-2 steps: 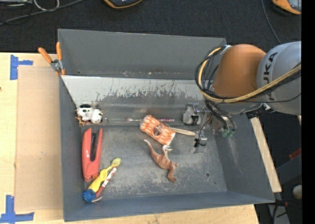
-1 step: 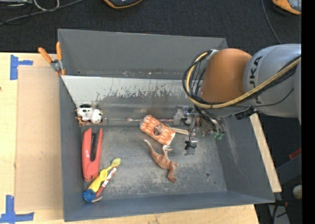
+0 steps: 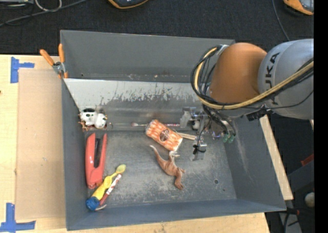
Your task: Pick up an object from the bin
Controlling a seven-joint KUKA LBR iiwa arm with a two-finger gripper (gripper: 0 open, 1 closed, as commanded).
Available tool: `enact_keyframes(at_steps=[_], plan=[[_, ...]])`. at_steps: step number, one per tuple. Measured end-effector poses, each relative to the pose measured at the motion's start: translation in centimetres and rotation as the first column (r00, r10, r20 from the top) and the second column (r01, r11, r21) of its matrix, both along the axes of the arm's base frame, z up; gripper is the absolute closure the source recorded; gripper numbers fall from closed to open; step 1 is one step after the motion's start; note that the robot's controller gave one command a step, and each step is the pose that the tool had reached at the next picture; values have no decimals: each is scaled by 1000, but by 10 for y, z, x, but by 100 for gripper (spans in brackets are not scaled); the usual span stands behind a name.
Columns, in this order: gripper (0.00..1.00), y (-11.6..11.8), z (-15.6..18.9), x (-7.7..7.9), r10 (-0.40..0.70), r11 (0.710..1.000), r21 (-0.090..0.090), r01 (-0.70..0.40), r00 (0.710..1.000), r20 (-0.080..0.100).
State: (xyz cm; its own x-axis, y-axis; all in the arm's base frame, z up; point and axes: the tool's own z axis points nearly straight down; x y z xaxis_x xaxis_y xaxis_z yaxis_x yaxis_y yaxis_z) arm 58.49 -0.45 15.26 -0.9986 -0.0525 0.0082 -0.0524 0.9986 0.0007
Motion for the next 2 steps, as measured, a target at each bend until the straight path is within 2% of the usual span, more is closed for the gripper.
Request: enact_keyframes(at_steps=[1,2], plan=[[0,41,-19,10,42,999,0,-42,999,17],[0,30,-74,12,209,978,1,-209,978,17]])
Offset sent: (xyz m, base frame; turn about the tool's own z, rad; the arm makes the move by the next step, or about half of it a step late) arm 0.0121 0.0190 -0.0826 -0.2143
